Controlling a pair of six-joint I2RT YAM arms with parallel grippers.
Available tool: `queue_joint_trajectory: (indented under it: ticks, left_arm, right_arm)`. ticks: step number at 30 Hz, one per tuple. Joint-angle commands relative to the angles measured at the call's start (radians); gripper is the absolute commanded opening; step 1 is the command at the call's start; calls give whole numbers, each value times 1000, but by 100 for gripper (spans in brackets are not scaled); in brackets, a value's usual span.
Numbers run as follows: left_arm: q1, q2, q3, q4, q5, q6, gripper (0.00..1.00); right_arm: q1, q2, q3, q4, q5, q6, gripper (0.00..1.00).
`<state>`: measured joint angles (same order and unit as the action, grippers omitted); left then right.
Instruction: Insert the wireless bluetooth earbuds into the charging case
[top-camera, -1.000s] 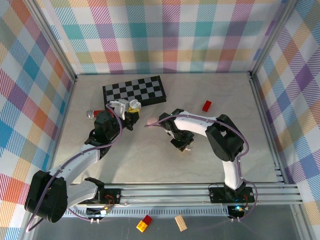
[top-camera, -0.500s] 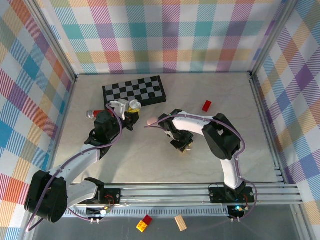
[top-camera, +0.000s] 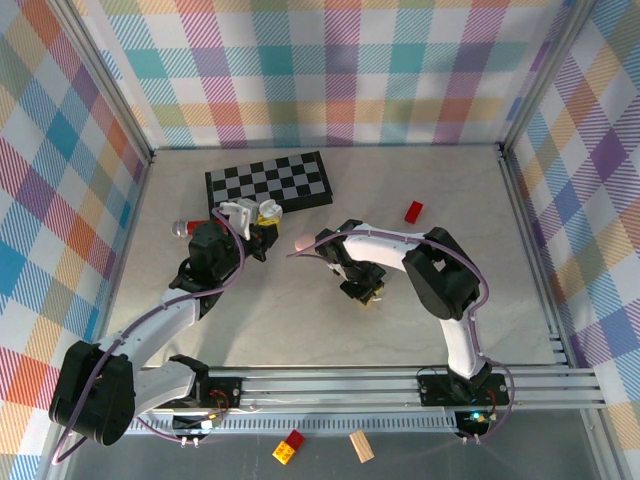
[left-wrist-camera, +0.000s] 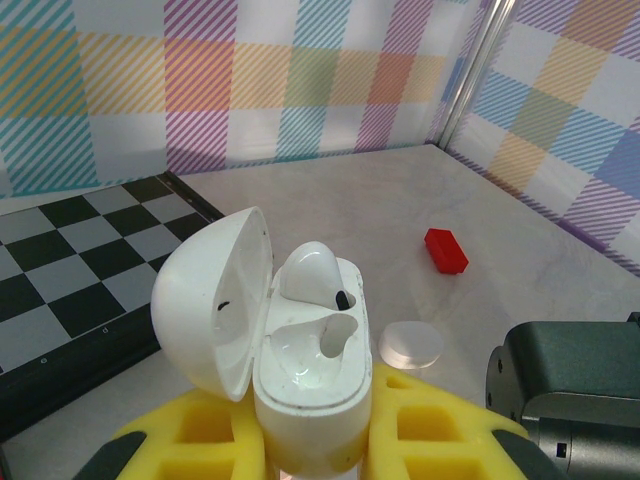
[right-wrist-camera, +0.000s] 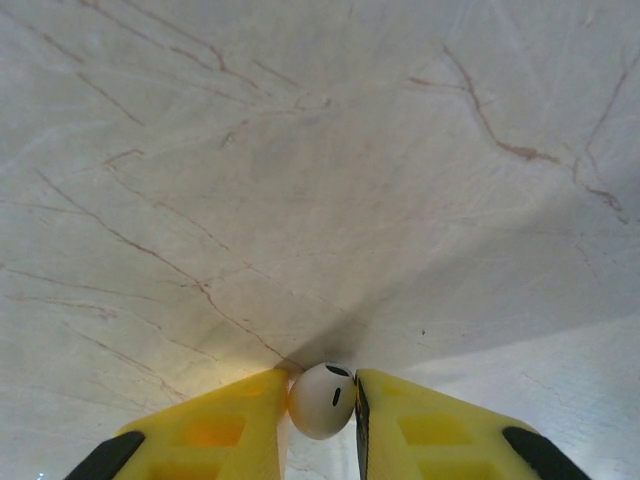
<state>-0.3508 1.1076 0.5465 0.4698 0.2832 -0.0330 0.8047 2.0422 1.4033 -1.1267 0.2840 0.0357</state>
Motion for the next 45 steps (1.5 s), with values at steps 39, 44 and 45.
queue_joint_trajectory:
  ticks: [39, 44, 45]
  left_arm:
    - [-359, 345, 70, 442, -164, 214, 17]
    - [-410, 416, 118, 454, -194, 246, 17]
    - [-418, 428, 125, 465, -194, 245, 17]
  right_arm:
    - [-325, -868, -481, 1087, -672, 449, 21]
    - [-329, -889, -513, 1186, -728, 510, 21]
    - [-329, -889, -519, 1209, -735, 522, 21]
